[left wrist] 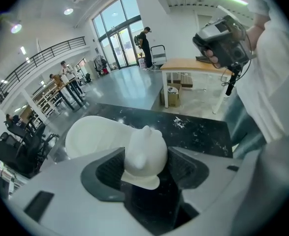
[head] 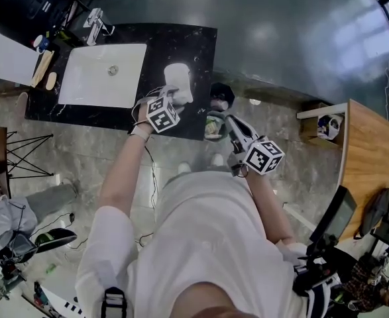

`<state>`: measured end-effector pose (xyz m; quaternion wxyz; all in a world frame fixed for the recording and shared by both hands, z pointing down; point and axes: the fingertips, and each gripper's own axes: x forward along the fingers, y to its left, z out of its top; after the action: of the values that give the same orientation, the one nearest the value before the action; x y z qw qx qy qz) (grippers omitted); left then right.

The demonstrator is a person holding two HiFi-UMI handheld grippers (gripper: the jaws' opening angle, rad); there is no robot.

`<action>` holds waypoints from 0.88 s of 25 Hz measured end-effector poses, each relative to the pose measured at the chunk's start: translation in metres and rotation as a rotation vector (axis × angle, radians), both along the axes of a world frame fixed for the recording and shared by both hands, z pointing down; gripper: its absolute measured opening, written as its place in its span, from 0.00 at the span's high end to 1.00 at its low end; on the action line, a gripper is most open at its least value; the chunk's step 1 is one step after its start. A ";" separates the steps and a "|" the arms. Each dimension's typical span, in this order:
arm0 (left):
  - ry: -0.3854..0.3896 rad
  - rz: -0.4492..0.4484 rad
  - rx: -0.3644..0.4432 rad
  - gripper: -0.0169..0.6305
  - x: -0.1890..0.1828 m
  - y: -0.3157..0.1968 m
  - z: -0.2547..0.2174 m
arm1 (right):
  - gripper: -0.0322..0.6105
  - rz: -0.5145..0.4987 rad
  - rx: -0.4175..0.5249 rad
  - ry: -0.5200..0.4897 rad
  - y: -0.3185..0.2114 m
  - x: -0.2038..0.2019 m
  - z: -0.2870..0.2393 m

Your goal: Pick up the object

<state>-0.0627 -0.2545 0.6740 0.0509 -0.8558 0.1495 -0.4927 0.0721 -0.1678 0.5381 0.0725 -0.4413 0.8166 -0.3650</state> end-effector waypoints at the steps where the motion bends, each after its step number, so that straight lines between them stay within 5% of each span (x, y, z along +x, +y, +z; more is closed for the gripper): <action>1: 0.020 -0.014 0.001 0.55 0.002 0.000 -0.001 | 0.89 0.001 -0.001 0.000 0.000 0.000 0.000; 15: 0.353 -0.204 -0.081 0.57 0.021 0.016 -0.039 | 0.89 -0.005 -0.007 -0.012 0.003 -0.001 0.002; 22: 0.639 -0.400 -0.196 0.57 0.015 0.011 -0.074 | 0.89 -0.016 -0.008 -0.020 0.007 -0.003 0.005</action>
<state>-0.0473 -0.2432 0.6000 -0.1774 -0.9209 0.2738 -0.2134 0.0692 -0.1606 0.5427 0.0761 -0.4314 0.8179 -0.3732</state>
